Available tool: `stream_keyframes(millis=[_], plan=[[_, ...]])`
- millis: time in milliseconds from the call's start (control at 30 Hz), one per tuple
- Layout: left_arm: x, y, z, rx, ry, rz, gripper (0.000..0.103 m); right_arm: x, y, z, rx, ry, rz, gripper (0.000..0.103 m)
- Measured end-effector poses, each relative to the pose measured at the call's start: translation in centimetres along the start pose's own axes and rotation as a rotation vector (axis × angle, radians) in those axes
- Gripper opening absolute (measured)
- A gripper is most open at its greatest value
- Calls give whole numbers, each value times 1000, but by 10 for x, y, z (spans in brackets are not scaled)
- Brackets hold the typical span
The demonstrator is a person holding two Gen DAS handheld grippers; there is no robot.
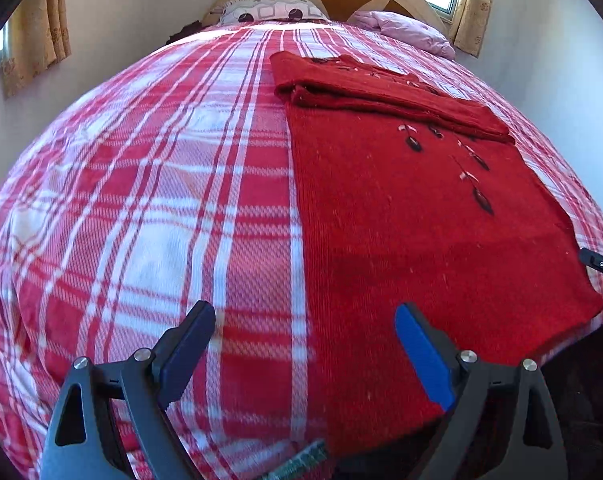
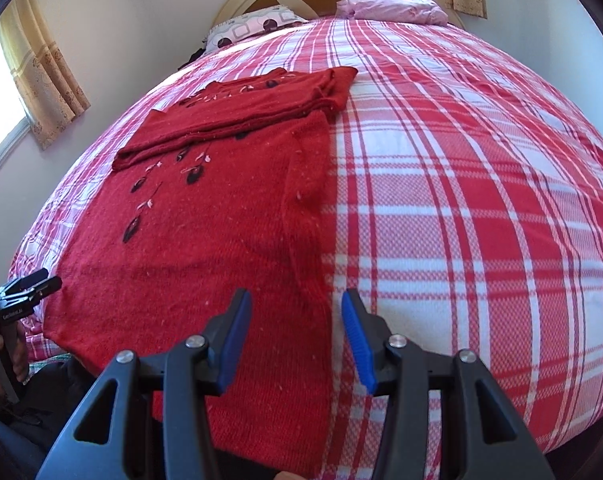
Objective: Fold small clothes
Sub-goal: 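Grasp the hem with the right gripper while the left gripper grasps the hem too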
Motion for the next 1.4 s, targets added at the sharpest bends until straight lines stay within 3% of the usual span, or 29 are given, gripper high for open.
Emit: stream_keyframes(millis=[500, 667, 733, 867, 1033, 1233, 1400], plan=[[31, -11, -27, -18, 82, -36, 80, 3, -15, -32, 8, 27, 45, 56], [32, -13, -27, -12, 90, -38, 58, 3, -20, -40, 7, 28, 62, 56], [35, -14, -28, -14, 94, -43, 56, 1, -20, -41, 5, 26, 64, 54], [33, -16, -30, -13, 86, -34, 56, -3, -19, -44, -11, 15, 79, 41], [33, -14, -30, -20, 82, -33, 57, -1, -20, -48, -16, 20, 73, 35], [35, -15, -33, -40, 97, -55, 57, -2, -20, -50, -20, 21, 86, 20], [34, -13, -35, -59, 93, -52, 57, -5, -18, -51, -19, 11, 100, 18]])
Point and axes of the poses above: each gripper's, at about its wrist camera, not at the fingertips, and y roughly the way its jaws point, x to its right, z to its top, the point moved 9 cm from there along y, roughly the way its jaws point, and after that the axes turned 5 degrees about -z, right-handed, at the moved point
